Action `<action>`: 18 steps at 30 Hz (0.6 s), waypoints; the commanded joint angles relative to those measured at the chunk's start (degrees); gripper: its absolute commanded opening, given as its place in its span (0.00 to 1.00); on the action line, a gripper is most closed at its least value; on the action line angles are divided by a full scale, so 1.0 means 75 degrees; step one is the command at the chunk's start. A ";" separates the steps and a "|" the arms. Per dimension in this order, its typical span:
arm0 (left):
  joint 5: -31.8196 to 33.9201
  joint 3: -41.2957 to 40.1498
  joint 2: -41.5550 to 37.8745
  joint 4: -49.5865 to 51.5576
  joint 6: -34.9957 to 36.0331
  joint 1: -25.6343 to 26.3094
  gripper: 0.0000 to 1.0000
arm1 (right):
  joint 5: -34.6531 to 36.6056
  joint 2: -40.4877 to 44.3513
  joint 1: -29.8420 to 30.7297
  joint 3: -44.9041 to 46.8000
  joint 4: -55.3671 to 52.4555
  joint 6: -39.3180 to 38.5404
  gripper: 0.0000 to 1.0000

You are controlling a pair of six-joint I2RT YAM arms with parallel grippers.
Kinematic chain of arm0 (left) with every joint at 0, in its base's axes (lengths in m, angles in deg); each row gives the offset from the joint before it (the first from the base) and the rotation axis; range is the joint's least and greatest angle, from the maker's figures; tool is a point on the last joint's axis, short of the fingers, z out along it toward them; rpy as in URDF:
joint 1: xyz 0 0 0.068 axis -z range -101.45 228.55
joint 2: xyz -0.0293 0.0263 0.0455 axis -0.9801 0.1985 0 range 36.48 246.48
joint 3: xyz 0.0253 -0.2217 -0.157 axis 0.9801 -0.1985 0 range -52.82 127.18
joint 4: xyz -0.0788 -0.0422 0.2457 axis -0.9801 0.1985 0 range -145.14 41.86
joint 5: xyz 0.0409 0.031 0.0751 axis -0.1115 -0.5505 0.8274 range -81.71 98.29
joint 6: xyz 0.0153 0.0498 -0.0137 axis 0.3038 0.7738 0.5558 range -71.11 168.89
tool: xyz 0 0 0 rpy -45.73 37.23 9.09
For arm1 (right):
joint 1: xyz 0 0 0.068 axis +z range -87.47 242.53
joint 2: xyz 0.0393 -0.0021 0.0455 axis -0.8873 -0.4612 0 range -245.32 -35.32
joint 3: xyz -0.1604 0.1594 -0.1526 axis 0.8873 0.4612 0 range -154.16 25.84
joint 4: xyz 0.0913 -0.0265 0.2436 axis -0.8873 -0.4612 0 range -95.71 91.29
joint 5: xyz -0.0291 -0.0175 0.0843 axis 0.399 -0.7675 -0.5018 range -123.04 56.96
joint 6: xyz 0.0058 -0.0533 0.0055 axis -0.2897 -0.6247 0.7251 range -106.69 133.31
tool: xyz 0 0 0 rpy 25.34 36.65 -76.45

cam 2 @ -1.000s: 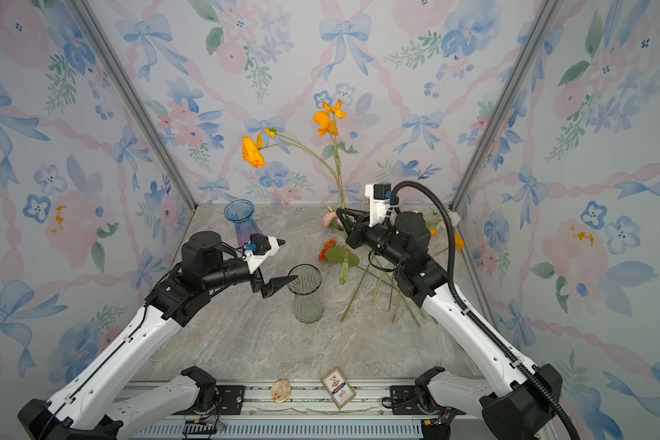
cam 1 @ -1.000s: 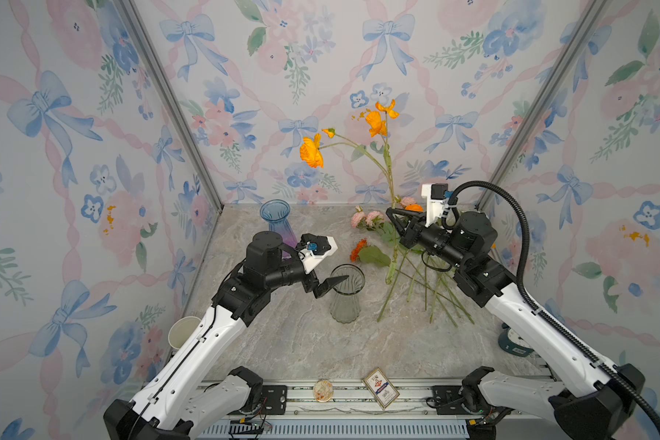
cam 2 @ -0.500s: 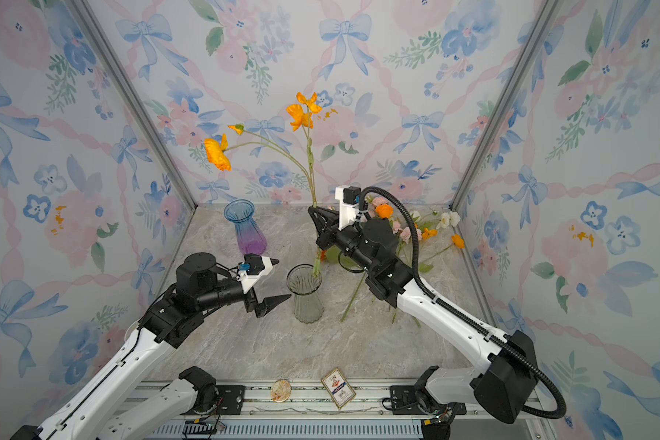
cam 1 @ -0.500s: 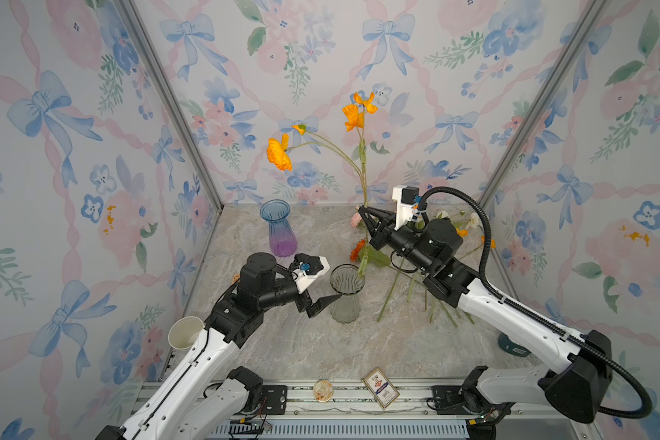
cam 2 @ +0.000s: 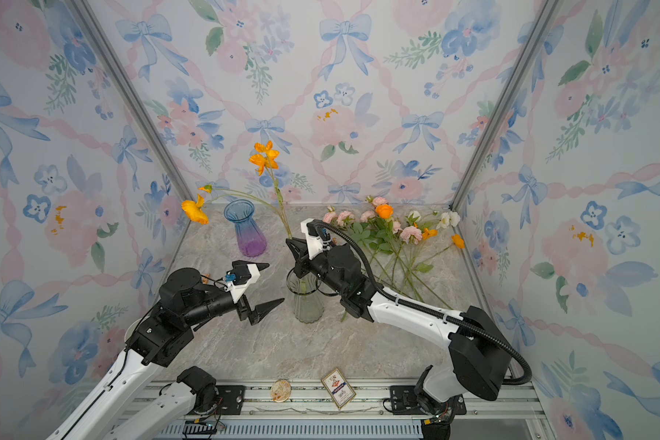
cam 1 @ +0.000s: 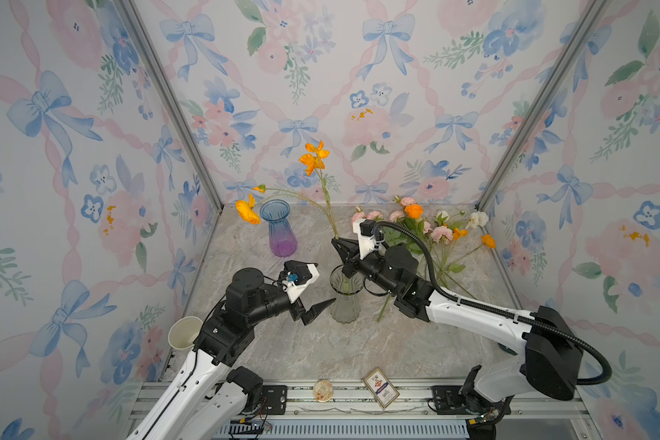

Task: Arrange flowers in a vase
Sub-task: Place the flower in the vase.

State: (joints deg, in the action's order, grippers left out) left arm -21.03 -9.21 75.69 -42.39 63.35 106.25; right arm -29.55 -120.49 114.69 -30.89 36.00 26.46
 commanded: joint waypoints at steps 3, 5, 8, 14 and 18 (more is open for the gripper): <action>0.0124 -0.0091 0.0055 -0.0248 -0.0203 -0.0034 0.98 | 0.0232 -0.0047 0.0295 0.0363 0.0913 -0.0402 0.00; 0.0132 -0.0111 0.0056 -0.0248 -0.0200 -0.0035 0.98 | 0.0261 -0.0015 0.0344 0.0521 0.0957 -0.0436 0.00; 0.0132 -0.0112 0.0062 -0.0250 -0.0202 -0.0029 0.98 | 0.0321 0.0120 0.0401 0.0812 0.1019 -0.0516 0.04; 0.0044 -0.0112 0.0139 -0.0245 -0.0197 -0.0035 0.98 | 0.0410 0.0405 0.0426 0.1108 0.0779 -0.0546 0.13; 0.0019 -0.0119 0.0155 -0.0247 -0.0202 -0.0037 0.98 | 0.0477 0.0560 0.0492 0.1211 0.0675 -0.0605 0.22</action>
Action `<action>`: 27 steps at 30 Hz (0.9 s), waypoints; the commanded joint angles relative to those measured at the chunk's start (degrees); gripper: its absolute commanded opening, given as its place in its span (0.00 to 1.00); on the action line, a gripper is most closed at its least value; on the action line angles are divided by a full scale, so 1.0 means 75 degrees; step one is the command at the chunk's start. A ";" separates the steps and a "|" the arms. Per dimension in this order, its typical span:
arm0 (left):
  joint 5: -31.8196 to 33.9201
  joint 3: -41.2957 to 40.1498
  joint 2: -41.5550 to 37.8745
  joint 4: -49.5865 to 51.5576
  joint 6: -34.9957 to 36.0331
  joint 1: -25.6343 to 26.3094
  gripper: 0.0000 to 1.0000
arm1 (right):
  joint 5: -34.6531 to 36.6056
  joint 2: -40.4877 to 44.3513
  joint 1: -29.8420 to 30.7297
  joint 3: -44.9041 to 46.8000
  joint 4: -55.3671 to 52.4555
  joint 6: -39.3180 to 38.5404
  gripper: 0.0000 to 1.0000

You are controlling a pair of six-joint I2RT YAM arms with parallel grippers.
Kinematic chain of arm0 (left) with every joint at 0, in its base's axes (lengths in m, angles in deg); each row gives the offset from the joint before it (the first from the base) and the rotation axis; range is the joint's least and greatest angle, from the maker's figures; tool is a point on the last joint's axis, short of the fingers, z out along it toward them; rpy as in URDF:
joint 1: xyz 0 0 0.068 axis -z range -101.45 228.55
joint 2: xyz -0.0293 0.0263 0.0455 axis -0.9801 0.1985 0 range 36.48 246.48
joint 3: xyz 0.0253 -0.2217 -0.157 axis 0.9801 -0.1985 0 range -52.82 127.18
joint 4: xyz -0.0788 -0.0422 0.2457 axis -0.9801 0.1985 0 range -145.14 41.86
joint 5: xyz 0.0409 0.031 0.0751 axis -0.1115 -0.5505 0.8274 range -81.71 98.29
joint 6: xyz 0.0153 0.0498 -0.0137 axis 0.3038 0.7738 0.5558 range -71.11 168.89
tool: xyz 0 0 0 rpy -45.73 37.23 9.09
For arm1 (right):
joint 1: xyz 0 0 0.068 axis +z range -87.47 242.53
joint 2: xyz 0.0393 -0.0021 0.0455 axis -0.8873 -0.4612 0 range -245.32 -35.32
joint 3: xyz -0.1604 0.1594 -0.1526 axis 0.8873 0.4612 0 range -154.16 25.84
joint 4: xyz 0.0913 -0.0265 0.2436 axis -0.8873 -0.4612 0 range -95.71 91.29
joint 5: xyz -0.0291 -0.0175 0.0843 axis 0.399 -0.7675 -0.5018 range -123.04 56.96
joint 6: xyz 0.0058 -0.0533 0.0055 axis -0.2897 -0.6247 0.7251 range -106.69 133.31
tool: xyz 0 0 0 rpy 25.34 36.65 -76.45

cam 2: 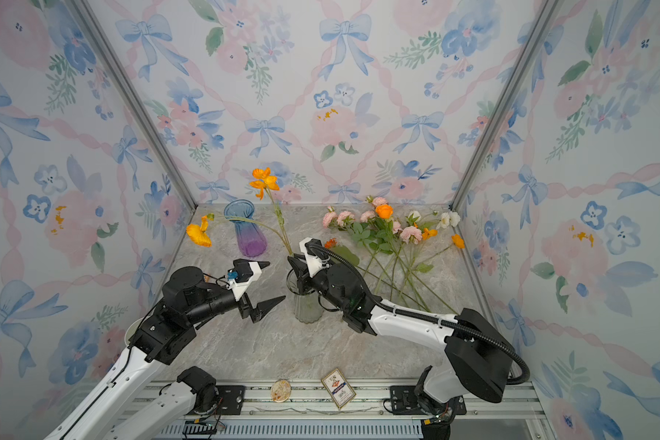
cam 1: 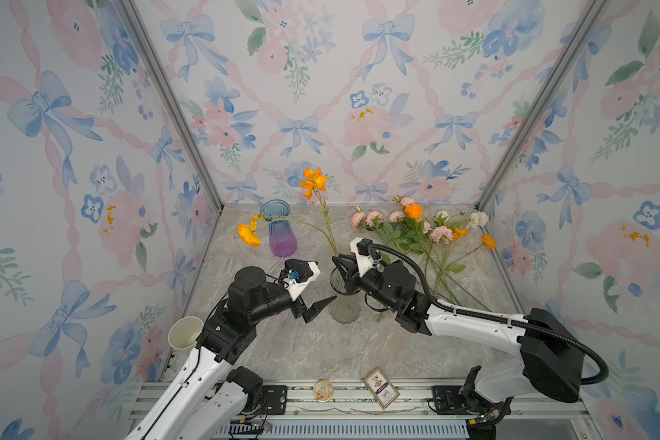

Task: Arrange flowers in a vase
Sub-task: Place the flower in the vase, then pick up the flower from the top-center of the table.

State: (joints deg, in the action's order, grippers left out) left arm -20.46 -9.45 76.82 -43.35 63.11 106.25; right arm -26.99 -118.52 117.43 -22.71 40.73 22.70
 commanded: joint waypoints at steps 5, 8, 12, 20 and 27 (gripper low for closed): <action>-0.0101 -0.0084 0.0067 -0.0119 -0.0172 -0.0037 0.98 | 0.0176 0.0449 0.0167 0.0154 -0.0099 -0.0153 0.29; -0.0168 -0.0089 0.0089 -0.0118 -0.0166 -0.0037 0.98 | 0.0224 0.0565 0.0181 0.0163 -0.0232 -0.0150 0.34; -0.0506 -0.0087 0.0190 -0.0119 -0.0169 -0.0026 0.98 | 0.0650 0.0997 0.0198 0.0175 -0.0943 -0.0151 0.61; -0.1436 0.0428 0.0909 -0.0119 -0.0169 0.0271 0.98 | 0.2439 0.2445 -0.0271 0.0028 -0.4316 0.0601 0.93; -0.0231 0.1590 0.1780 -0.0119 -0.0125 0.1720 0.98 | 0.1847 0.3173 -0.2421 0.0194 -0.7294 0.1684 0.93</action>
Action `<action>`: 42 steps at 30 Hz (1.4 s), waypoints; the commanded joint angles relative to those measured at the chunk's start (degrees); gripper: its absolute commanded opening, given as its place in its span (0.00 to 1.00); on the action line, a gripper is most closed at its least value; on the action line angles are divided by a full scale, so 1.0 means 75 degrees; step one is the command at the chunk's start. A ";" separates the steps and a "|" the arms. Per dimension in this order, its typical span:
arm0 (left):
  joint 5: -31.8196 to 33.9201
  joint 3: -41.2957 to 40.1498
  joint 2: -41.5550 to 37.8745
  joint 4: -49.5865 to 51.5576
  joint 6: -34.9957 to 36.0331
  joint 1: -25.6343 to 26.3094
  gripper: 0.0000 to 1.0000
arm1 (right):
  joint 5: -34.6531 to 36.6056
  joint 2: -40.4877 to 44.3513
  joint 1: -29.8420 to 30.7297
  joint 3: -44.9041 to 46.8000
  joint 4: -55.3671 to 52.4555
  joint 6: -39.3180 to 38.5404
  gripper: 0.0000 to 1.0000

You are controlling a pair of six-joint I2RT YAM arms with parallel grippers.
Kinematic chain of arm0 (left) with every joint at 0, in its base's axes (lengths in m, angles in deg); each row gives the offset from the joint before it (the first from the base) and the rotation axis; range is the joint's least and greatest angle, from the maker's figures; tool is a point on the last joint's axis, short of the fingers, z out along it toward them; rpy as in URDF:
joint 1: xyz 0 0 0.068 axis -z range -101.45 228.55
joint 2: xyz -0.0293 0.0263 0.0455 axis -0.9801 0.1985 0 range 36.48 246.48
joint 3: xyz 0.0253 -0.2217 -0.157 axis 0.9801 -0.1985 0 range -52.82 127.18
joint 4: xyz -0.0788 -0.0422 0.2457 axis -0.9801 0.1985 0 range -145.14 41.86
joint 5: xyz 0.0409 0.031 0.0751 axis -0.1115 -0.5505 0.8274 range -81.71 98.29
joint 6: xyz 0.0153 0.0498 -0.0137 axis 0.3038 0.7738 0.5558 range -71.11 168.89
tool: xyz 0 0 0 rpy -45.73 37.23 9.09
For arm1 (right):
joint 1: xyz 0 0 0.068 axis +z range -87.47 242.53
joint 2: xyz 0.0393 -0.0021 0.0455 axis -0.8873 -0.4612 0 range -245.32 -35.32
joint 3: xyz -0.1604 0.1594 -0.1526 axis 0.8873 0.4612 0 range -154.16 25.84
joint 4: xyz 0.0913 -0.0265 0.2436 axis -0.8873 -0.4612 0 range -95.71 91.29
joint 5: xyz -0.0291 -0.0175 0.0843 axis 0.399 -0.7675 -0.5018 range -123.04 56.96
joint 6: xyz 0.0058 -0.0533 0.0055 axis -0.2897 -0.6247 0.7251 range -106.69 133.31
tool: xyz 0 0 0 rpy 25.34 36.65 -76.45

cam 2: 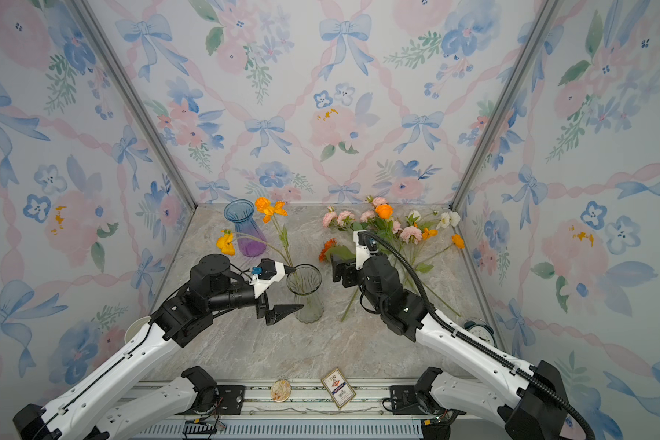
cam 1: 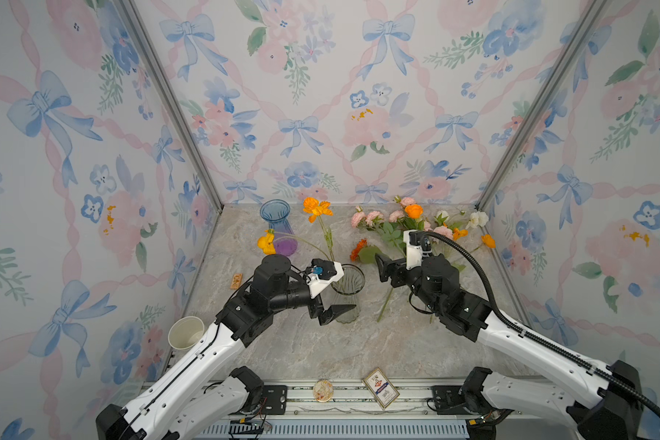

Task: Arrange flowers in a vase
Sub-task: Pick up the flower from the top-center of the table.

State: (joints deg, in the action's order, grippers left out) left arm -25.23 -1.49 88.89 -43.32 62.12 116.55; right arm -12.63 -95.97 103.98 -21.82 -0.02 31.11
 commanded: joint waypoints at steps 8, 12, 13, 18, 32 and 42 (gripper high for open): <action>0.1030 0.2024 0.2011 -0.0112 0.0621 0.1358 0.98 | -0.0968 0.0080 -0.2881 0.0506 -0.2874 0.0089 0.83; 0.1362 0.2302 0.2988 -0.0116 0.0611 0.1461 0.98 | -0.1208 -0.0350 -0.3382 0.0611 -0.2558 -0.0309 0.75; 0.1395 0.2205 0.3062 -0.0128 0.0583 0.1456 0.97 | -0.1326 -0.0656 -0.3490 0.0576 -0.2409 -0.0516 0.73; 0.1788 0.1587 0.3023 -0.0406 0.0281 0.1625 0.98 | -0.1852 -0.2593 -0.3570 -0.0216 -0.2041 -0.1402 0.54; 0.2646 0.1484 0.3186 -0.0435 0.0263 0.2067 0.98 | -0.2141 -0.5359 -0.3842 -0.2356 -0.2501 -0.1632 0.44; 0.2656 0.1453 0.3189 -0.0437 0.0298 0.2067 0.98 | -0.2252 -0.6481 -0.3822 -0.3642 -0.3420 -0.1941 0.37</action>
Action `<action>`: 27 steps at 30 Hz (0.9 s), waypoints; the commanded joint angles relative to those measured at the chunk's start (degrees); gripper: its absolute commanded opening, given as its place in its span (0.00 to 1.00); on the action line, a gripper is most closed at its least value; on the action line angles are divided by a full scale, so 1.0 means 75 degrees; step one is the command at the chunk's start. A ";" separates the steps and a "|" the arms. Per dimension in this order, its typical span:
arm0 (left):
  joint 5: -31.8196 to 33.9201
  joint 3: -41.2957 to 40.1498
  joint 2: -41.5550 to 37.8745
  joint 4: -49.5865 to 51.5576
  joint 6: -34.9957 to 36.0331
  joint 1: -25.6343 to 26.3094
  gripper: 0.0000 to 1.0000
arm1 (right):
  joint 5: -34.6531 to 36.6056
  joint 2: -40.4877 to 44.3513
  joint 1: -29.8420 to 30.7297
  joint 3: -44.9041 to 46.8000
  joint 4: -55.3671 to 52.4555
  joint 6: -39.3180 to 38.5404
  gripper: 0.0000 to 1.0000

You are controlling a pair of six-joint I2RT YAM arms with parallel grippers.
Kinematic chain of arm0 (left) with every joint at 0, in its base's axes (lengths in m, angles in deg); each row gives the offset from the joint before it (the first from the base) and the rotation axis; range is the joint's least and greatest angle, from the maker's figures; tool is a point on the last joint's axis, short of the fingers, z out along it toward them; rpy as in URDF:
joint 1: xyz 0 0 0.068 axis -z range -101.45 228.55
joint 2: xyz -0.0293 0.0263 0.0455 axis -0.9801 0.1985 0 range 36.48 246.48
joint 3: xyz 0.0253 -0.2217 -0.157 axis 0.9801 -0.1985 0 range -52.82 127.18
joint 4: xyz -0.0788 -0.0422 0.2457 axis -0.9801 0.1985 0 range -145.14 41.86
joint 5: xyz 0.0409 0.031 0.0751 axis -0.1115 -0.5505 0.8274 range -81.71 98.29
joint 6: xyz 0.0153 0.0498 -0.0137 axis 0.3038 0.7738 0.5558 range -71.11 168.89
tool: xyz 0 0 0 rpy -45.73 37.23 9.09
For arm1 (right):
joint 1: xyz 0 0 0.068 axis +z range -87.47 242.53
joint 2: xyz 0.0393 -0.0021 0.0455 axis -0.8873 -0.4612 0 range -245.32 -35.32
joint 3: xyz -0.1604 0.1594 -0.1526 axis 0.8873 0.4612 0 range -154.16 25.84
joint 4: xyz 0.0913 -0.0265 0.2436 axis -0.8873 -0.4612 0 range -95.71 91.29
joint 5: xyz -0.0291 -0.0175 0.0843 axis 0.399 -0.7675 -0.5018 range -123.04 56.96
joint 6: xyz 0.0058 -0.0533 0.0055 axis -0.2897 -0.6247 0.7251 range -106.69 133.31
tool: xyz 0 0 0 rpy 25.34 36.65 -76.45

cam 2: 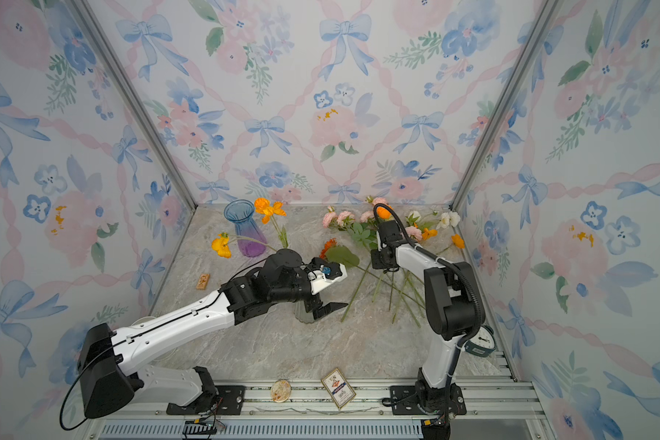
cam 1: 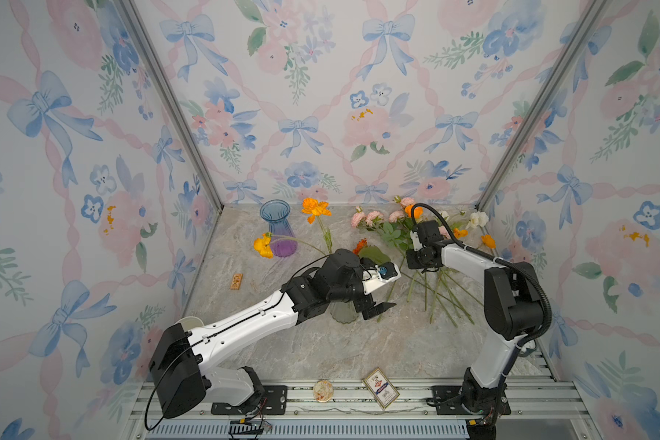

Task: Arrange flowers in a vase
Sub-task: Pick up the flower from the top-center of the table.

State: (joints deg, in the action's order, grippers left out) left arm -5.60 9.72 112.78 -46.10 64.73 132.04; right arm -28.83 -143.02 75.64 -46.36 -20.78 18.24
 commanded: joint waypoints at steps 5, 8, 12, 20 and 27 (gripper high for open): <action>0.0025 -0.0043 0.0002 -0.0064 -0.0043 0.0002 0.98 | -0.0046 -0.0586 -0.0003 -0.0687 -0.1082 -0.0363 0.37; 0.0014 -0.0063 -0.0009 -0.0055 -0.0035 0.0002 0.98 | 0.0085 -0.0817 0.0010 -0.0901 -0.1354 -0.0404 0.36; -0.0033 -0.0054 -0.0009 -0.0063 -0.0036 0.0003 0.98 | 0.0246 -0.1102 0.0004 -0.1180 -0.1578 -0.0547 0.33; -0.0047 -0.0071 -0.0009 -0.0057 -0.0019 0.0002 0.98 | 0.0291 -0.0957 0.0187 -0.1057 -0.1332 -0.0812 0.14; -0.0029 -0.0082 -0.0058 -0.0050 -0.0011 -0.0014 0.98 | 0.0517 -0.0002 0.0365 -0.0529 -0.0794 -0.1053 0.08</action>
State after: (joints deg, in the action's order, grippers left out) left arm -5.62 9.70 112.78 -46.10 64.73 132.04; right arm -26.38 -147.66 77.69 -51.52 -28.34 11.53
